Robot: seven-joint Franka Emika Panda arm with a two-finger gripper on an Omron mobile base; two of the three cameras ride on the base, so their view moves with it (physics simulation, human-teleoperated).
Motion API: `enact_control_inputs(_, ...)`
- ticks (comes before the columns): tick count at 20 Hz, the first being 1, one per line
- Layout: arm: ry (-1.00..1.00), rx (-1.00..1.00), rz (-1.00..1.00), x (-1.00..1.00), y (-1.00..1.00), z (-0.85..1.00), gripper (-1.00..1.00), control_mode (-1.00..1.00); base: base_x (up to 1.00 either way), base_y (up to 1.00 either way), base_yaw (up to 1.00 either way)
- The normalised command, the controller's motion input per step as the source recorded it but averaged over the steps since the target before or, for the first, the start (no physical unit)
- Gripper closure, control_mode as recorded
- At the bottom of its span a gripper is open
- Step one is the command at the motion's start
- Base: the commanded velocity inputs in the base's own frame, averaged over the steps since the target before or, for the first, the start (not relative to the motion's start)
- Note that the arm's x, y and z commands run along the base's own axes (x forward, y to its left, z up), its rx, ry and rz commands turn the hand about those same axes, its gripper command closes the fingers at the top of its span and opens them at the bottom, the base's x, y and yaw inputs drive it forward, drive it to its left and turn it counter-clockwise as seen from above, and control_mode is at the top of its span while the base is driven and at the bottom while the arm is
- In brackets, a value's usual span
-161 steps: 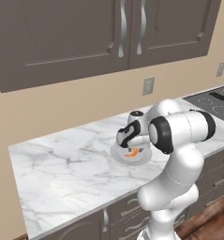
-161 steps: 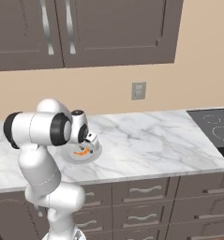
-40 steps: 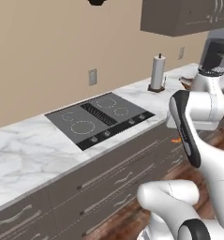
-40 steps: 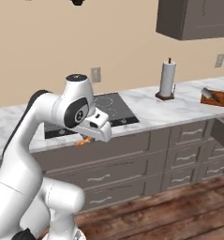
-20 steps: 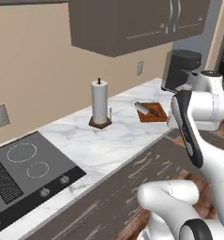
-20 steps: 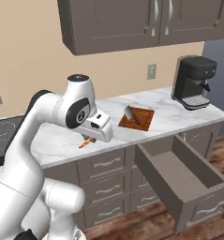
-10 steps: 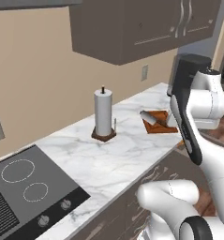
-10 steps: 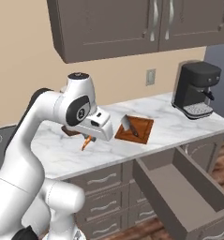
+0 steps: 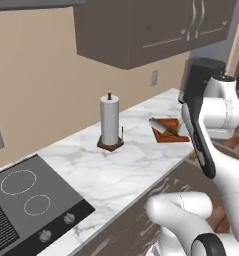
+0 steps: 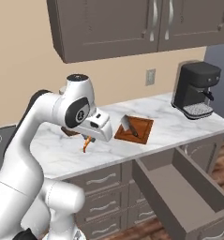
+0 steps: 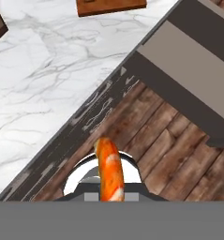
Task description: Pick up the knife from the drawer and place it on the cutting board. Then place the meat from the plate to the cutting board.
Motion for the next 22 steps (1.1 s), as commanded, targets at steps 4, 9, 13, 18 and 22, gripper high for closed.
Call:
enact_control_inputs(4,0.00,0.00,0.00,0.00,0.00,0.00,1.00,1.00,0.81,-0.51,-0.56)
enact_control_inputs(9,0.00,0.00,0.00,0.00,0.00,0.00,1.00,1.00,0.71,-0.45,-0.61)
enact_control_inputs(13,0.00,0.00,0.00,0.00,0.00,0.00,1.00,1.00,0.99,0.07,-0.46)
enact_control_inputs(18,0.00,0.00,0.00,0.00,0.00,0.00,1.00,1.00,1.00,0.56,-0.04)
enact_control_inputs(22,0.00,0.00,0.00,0.00,0.00,0.00,1.00,1.00,0.88,1.00,0.30)
